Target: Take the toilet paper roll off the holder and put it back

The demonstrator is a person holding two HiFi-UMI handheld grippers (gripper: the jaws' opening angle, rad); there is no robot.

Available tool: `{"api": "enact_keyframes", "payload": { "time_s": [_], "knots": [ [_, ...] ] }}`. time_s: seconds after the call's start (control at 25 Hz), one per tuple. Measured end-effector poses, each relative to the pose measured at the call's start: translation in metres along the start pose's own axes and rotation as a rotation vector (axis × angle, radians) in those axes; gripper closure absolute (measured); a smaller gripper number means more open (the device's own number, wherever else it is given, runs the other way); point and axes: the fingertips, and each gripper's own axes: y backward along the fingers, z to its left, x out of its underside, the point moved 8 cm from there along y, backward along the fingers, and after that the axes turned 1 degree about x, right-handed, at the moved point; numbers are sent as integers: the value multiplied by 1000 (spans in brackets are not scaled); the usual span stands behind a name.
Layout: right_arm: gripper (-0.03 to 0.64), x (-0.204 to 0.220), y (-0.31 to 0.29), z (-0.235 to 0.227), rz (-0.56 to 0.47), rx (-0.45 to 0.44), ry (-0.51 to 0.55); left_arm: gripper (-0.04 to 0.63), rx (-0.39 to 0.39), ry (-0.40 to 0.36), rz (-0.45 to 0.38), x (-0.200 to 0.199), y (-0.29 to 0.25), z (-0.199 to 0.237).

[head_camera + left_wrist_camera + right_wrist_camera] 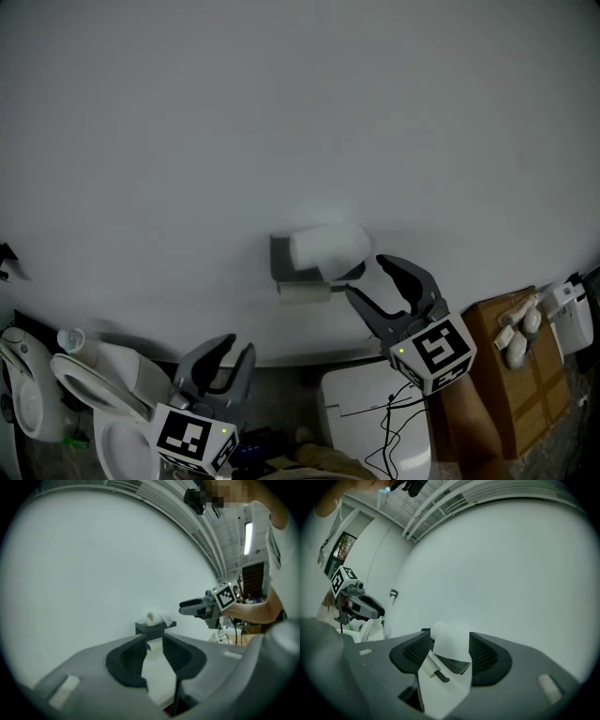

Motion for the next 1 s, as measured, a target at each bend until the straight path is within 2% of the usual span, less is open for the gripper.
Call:
{"api": "enact_keyframes", "payload": {
  "time_s": [0.56,0.72,1.0],
  "knots": [
    [317,0,-58,-36,55,-181,144,500,-58,18,9,-9,-13,-1],
    [311,2,-67,-38,79,-243,225,500,-65,12,36,-9,-16,-1],
    [311,1,-82,-41,127,-373,333,500,-67,18,30,-10,-24,2]
  ]
}}
